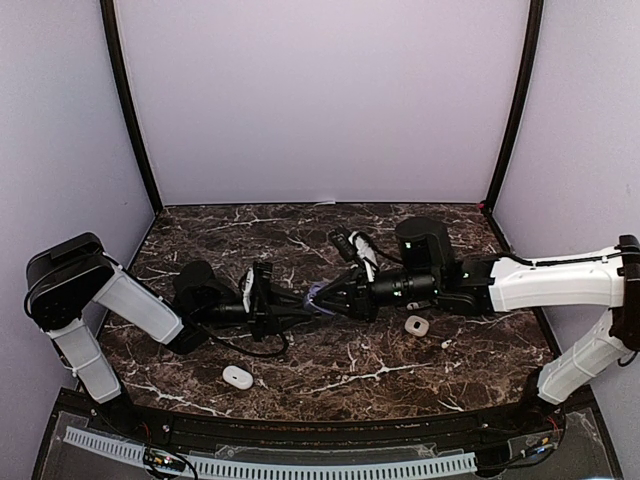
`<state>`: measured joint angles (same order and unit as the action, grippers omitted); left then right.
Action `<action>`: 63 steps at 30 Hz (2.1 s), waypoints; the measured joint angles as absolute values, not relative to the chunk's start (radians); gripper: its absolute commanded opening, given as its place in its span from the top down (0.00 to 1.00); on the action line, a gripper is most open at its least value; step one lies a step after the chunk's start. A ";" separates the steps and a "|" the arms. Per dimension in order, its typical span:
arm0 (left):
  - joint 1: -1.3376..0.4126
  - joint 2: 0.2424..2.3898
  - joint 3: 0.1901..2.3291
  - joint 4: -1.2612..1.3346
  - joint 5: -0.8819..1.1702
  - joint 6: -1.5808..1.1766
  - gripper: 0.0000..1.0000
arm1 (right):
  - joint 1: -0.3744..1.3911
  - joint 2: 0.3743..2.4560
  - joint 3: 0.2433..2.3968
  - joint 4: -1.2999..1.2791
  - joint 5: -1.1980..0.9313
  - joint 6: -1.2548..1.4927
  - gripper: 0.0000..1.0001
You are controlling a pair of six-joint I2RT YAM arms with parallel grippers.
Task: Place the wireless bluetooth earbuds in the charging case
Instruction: Adjust the left earbud in the left side groove of the charging case, then close the charging case with the earbuds.
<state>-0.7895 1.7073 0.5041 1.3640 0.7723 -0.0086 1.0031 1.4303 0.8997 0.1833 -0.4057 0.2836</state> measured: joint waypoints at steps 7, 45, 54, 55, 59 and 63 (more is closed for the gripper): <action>-0.789 1.707 0.504 1.364 0.769 -0.009 0.98 | 1.004 1.399 0.900 0.171 -0.380 0.274 0.96; -0.783 1.707 0.487 1.429 0.805 -0.080 0.98 | 0.845 1.255 0.836 0.190 -0.424 0.289 0.86; -0.783 1.689 0.483 1.467 0.915 -0.117 0.98 | 0.799 1.544 0.922 0.167 -0.680 0.293 1.00; -0.783 1.687 0.483 1.467 0.923 -0.119 0.98 | 0.801 1.563 0.927 0.173 -0.715 0.295 1.00; -0.775 1.683 0.484 1.446 0.932 -0.130 0.98 | 0.815 1.575 0.931 0.202 -0.834 0.298 1.00; -0.750 1.684 0.488 1.405 0.923 -0.164 0.99 | 0.827 1.554 0.931 0.241 -0.907 0.294 1.00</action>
<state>-0.7502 1.6836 0.4877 1.4048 0.9230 -0.1638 0.8268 1.5536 0.9310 0.2409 -0.9073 0.2943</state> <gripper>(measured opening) 0.258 0.005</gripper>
